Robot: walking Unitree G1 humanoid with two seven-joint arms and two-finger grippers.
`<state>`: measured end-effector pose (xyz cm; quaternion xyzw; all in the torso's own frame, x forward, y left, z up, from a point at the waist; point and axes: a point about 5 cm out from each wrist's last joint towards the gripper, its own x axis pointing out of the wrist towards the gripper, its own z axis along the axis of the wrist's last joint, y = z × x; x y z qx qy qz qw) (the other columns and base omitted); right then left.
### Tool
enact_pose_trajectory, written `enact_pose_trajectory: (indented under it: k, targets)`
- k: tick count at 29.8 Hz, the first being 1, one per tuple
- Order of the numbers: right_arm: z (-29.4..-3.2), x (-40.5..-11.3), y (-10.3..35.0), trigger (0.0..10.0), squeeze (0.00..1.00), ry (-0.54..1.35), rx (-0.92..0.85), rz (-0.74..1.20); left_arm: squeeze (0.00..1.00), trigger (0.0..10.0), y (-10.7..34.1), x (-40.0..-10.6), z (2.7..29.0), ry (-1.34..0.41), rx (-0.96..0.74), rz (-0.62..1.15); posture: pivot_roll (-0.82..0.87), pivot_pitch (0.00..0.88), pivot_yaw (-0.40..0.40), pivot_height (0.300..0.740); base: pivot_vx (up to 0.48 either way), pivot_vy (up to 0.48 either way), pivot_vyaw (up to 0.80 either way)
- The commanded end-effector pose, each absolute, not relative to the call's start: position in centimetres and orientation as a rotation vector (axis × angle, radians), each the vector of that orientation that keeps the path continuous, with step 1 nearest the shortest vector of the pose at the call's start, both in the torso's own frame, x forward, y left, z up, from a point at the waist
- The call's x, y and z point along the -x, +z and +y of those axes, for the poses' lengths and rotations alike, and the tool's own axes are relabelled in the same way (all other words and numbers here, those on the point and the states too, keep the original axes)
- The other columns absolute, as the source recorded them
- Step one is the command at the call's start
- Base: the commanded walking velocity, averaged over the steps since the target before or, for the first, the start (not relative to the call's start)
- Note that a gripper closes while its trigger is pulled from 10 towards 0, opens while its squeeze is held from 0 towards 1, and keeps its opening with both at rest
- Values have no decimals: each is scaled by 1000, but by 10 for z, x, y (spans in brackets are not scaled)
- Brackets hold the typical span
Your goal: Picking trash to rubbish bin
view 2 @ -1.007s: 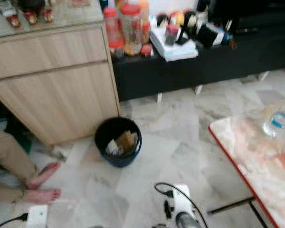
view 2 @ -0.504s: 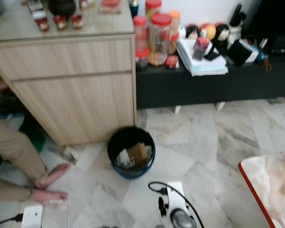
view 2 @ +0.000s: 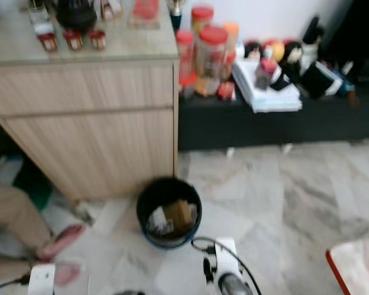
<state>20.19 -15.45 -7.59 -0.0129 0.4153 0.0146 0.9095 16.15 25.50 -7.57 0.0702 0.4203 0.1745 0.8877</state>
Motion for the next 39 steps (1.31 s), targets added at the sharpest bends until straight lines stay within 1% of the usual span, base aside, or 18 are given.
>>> enact_pose_trajectory:
  k: [1,7,9,13,15,16,18,19,21,24,25,27,28,30,32,33,34,39]
  targets:
    - [-164,-196,-79,10000,0,0,32,877,0,10000,-81,-156,249,352,-140,903,135,167,-20,740,390,0,0]
    - [-161,-196,-79,10000,0,-1,-12,877,0,10000,-79,-158,249,353,-141,895,139,171,-21,740,386,0,-133]
    - [-161,-196,-79,10000,0,6,4,879,0,10000,-79,-158,250,354,-142,890,138,172,-20,740,382,0,-800]
    - [-161,-196,-79,10000,0,5,12,878,0,10000,-77,-163,250,346,-146,873,136,173,-20,740,386,0,0]
    - [-160,-196,-79,10000,0,13,16,874,0,10000,-69,-182,243,263,-197,811,140,176,-23,740,386,0,0]
    - [-160,-196,-79,10000,0,13,16,874,0,10000,-69,-182,243,263,-197,811,140,176,-23,740,386,0,0]
    - [-160,-197,-79,10000,0,18,19,873,0,10000,-60,-203,232,171,-257,742,143,175,-25,740,386,0,0]
    - [-160,-197,-78,10000,0,20,19,873,0,10000,-58,-205,231,163,-261,735,143,175,-25,740,386,0,0]
    - [-158,-200,-77,10000,0,30,19,863,0,10000,-51,-220,220,103,-228,679,137,176,-26,740,0,0,0]
    - [-154,-209,-72,10000,0,74,11,835,0,10000,-39,-242,200,-32,-248,607,133,176,-26,740,0,0,0]
    - [-154,-209,-72,10000,0,74,11,835,0,10000,-39,-242,200,-32,-248,607,133,176,-26,740,0,0,0]
    - [-145,-221,-64,10000,0,162,1,796,0,10000,-31,-256,179,-162,-245,566,126,175,-25,740,0,0,0]
    - [-145,-221,-64,10000,0,162,1,796,0,10000,-31,-256,179,-162,-245,566,126,175,-25,740,0,0,0]
    - [-134,-234,-55,10000,0,268,-5,763,0,10000,-23,-269,159,-260,-244,528,117,171,-25,740,0,0,0]
    - [-134,-234,-55,10000,0,268,-5,763,0,10000,-23,-269,159,-260,-244,528,117,171,-25,740,0,0,0]
    - [-131,-238,-53,10000,0,299,-5,759,0,10000,-20,-272,155,-280,-244,520,117,171,-25,740,0,0,0]
    - [-123,-249,-44,10000,0,361,-8,723,0,10000,-17,-277,146,-308,-233,516,107,167,-26,740,0,0,0]
    - [-116,-258,-36,10000,0,417,-12,681,0,10000,-17,-278,141,-333,-197,523,108,162,-29,740,0,0,0]
